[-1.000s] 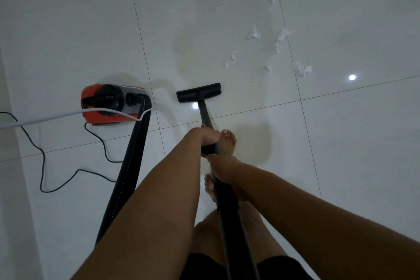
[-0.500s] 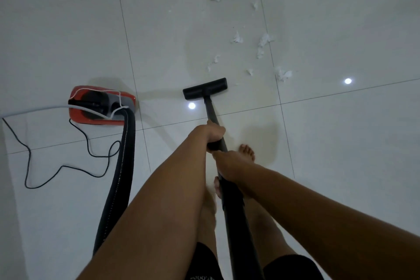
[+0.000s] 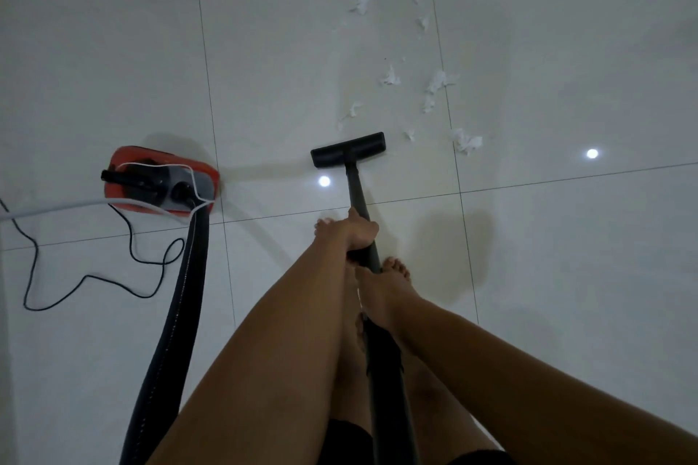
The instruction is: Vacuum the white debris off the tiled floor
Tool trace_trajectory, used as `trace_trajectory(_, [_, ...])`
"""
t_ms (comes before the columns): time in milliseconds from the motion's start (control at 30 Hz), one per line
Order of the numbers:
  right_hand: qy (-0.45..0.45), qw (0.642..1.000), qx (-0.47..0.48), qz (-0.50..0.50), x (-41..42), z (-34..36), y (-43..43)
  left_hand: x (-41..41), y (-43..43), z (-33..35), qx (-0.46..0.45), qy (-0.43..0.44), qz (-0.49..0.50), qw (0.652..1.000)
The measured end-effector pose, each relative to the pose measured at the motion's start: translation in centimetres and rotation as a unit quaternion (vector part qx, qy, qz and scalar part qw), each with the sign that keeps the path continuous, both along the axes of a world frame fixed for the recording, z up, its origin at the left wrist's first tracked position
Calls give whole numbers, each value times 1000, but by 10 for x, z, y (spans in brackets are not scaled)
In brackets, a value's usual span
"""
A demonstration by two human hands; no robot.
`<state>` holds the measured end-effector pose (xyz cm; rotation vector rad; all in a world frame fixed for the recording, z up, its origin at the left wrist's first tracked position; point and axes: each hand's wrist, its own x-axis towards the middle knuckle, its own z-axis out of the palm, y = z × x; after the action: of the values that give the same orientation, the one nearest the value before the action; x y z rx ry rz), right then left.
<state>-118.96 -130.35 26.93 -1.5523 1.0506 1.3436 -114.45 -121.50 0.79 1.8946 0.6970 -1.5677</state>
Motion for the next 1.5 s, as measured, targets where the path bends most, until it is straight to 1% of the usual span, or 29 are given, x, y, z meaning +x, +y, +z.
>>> trace_trajectory(67, [-10,1000,-5,-4,6,-6,3,3,-3,-34,8,10,-15,1000])
trace_trajectory(133, [-25,999,-22,-3,3,-30,3,10,-9,-26,4,3,-26,1000])
trace_trajectory(200, [-27,1000,-14,-4,-3,-59,4,16,-12,-20,3,1,-36,999])
trace_trajectory(267, [-41,999,-4,-5,4,-51,5,22,-13,-7,-5,9,-46,999])
trace_trajectory(367, [-33,999,-1,-4,13,-39,4,28,-10,-2,-2,10,-52,999])
trace_trajectory(467, [-53,997,22,-61,19,-36,-3,38,-7,11,-5,21,-60,998])
trace_trajectory(533, [-67,994,30,-80,25,-37,-2,45,-7,25,-9,22,-59,998])
trace_trajectory(767, [-49,998,13,-25,40,-54,10,67,-2,24,-15,11,-54,998])
trace_trajectory(1000, [-74,996,-7,-54,59,-63,13,91,2,21,-17,4,-71,997])
trace_trajectory(1233, [-57,991,26,-118,102,-63,23,138,9,20,-25,12,-65,997])
trace_trajectory(1300, [-39,990,28,-133,116,-62,24,152,10,23,-24,14,-67,997])
trace_trajectory(1400, [-22,989,23,-142,134,-65,27,172,12,22,-26,16,-69,997])
trace_trajectory(1500, [-24,990,12,-140,151,-70,33,193,15,30,-33,13,-70,997])
